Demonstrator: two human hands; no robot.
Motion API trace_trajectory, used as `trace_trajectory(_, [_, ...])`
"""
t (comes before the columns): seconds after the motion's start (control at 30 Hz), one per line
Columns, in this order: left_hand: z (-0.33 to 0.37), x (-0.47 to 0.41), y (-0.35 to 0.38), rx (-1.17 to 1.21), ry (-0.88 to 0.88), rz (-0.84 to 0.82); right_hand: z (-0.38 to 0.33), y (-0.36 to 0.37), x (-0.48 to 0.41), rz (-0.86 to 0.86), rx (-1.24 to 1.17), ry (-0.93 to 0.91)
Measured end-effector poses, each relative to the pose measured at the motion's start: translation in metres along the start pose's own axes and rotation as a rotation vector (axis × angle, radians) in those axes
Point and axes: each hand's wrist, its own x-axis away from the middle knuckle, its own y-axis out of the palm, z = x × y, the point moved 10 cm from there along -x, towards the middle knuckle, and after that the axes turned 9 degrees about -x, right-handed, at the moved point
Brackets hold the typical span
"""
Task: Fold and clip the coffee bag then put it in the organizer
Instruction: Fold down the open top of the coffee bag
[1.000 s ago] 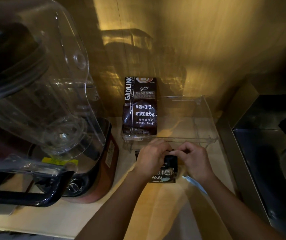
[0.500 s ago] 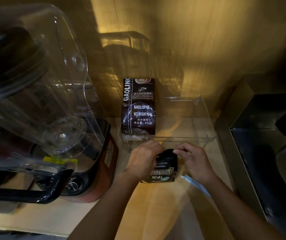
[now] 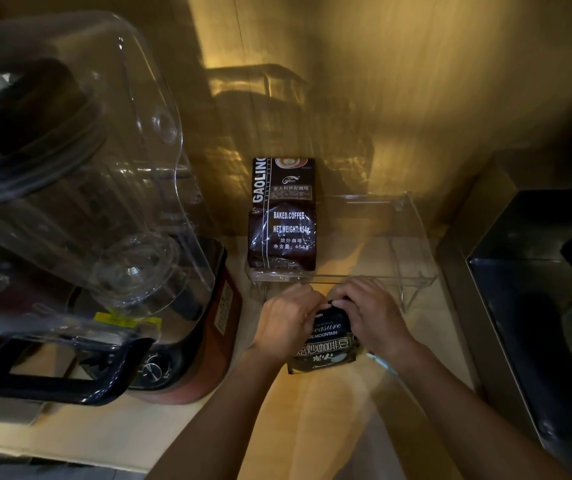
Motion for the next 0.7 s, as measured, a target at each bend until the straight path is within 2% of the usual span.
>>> trace_trajectory(0.17, [-0.011,0.0,-0.002,0.071,-0.04,0.002,0.012,-0.021,0.003,0.143,-0.017,0.102])
trace_trajectory(0.27, [-0.009,-0.003,-0.005,0.084,-0.037,0.013,0.003,-0.018,0.002,0.073,0.004,-0.017])
trace_trajectory(0.37, [-0.005,-0.005,-0.004,0.053,-0.038,0.024,-0.008,-0.005,0.0,-0.009,0.164,-0.139])
trace_trajectory(0.47, [-0.002,-0.005,-0.004,0.03,-0.028,0.026,-0.015,-0.002,0.002,0.019,0.208,-0.187])
trace_trajectory(0.57, [-0.002,-0.003,-0.003,0.031,-0.017,0.006,-0.013,-0.004,0.003,0.063,0.163,-0.159])
trace_trajectory(0.7, [-0.032,0.006,-0.011,0.063,-0.245,0.094,-0.002,-0.005,0.002,0.091,0.112,-0.055])
